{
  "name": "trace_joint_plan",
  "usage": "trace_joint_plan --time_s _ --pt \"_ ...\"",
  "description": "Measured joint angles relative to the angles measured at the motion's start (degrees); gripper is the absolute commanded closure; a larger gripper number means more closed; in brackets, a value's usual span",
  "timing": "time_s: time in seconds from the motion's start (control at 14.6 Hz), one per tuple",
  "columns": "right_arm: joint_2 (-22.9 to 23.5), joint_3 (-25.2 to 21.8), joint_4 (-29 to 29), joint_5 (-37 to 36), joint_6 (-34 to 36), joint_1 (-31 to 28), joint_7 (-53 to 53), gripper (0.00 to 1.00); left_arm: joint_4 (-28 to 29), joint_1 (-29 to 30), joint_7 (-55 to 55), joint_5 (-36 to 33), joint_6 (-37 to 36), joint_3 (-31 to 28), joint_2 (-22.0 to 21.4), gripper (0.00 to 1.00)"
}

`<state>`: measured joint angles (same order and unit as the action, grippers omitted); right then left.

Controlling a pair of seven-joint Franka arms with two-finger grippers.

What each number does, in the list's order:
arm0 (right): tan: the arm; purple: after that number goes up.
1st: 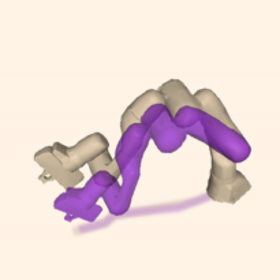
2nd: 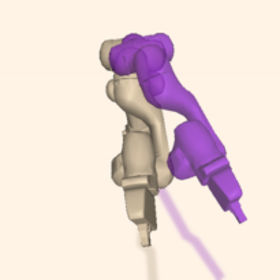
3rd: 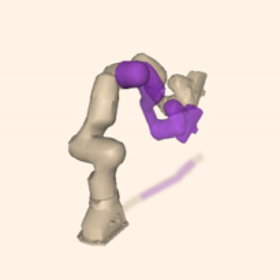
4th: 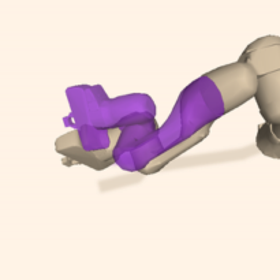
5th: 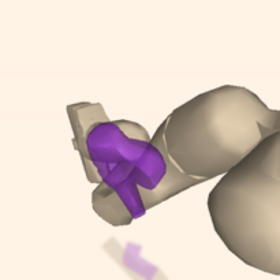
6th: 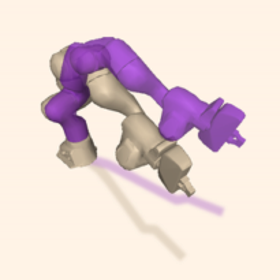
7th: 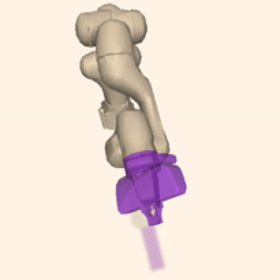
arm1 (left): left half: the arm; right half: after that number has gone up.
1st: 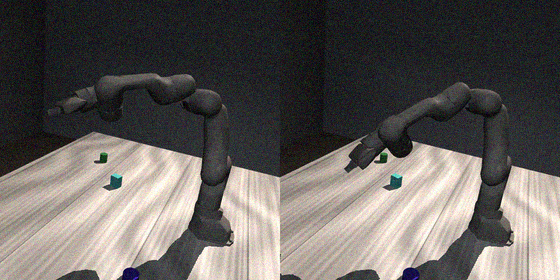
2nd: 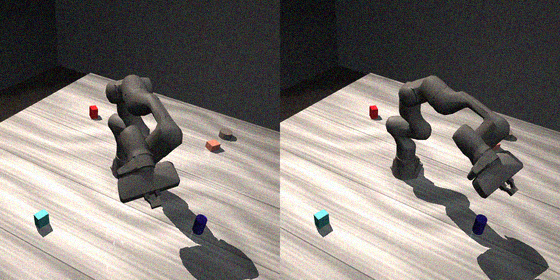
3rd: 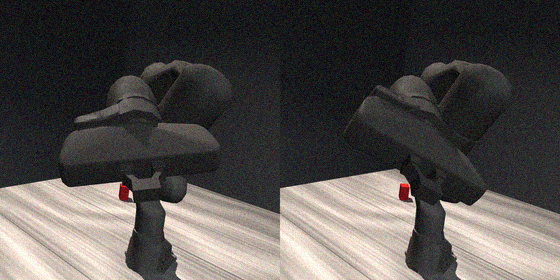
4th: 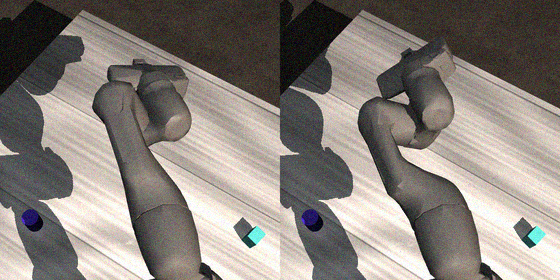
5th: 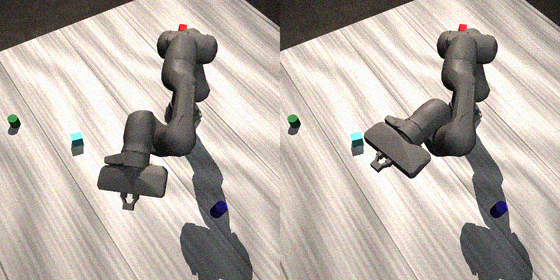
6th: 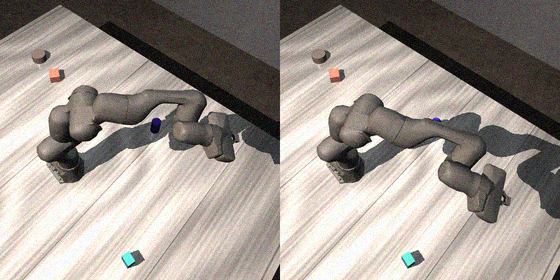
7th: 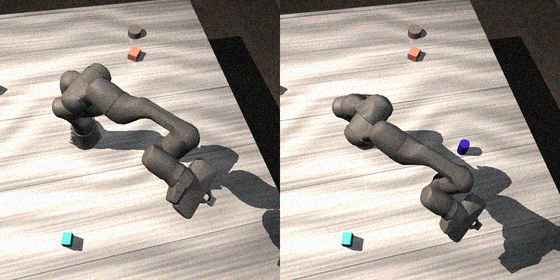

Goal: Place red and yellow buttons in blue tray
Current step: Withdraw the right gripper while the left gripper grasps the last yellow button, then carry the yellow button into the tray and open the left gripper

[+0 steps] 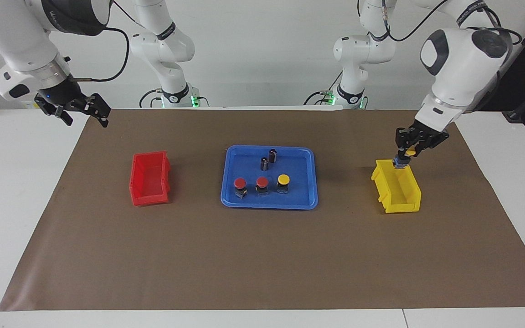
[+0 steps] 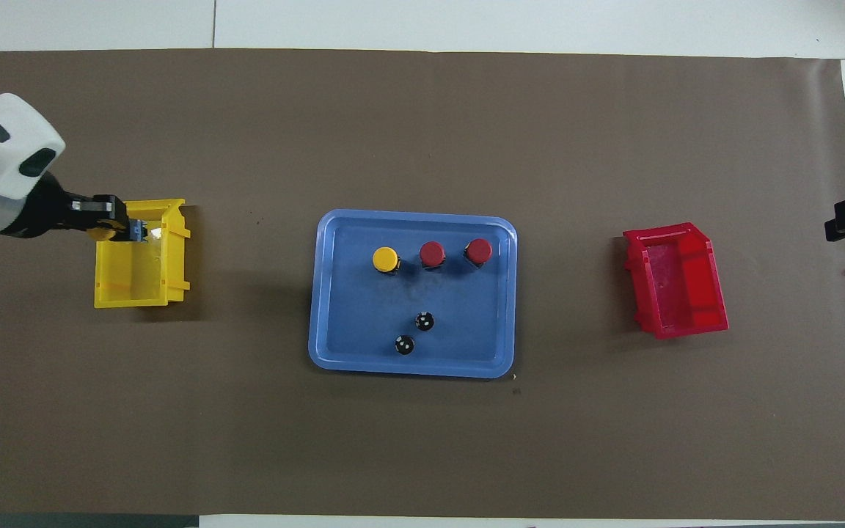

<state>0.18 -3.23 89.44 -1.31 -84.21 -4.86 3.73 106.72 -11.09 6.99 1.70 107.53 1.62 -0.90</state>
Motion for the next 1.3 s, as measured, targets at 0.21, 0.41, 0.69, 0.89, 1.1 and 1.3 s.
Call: trace_joint_plan --time_s 0.21,0.41,0.69,0.89,1.1,1.3 --pt "-0.6 -0.9 0.0 0.0 0.8 -0.1 0.6 0.0 2.8 -9.0 9.5 0.1 6.9 0.5 3.0 0.98" --pt "-0.5 -0.9 0.2 0.0 0.8 -0.2 0.6 0.0 4.3 -15.4 15.9 0.1 12.7 0.6 6.6 0.98" --pt "-0.5 -0.9 0.7 0.0 0.9 -0.2 0.6 0.0 4.3 -18.2 17.8 0.1 14.9 0.6 9.2 0.98" --pt "-0.5 -0.8 0.7 0.0 0.5 0.0 0.6 0.0 4.6 -19.4 18.7 0.1 16.9 0.5 10.8 0.98" --pt "-0.5 -0.2 0.7 0.0 -0.6 0.0 0.6 0.0 4.8 -20.6 19.2 0.1 18.6 0.5 12.7 0.98" --pt "-0.5 0.1 0.7 0.0 -0.6 0.0 0.6 0.0 4.8 -21.5 19.6 0.1 20.1 0.5 14.7 0.98"
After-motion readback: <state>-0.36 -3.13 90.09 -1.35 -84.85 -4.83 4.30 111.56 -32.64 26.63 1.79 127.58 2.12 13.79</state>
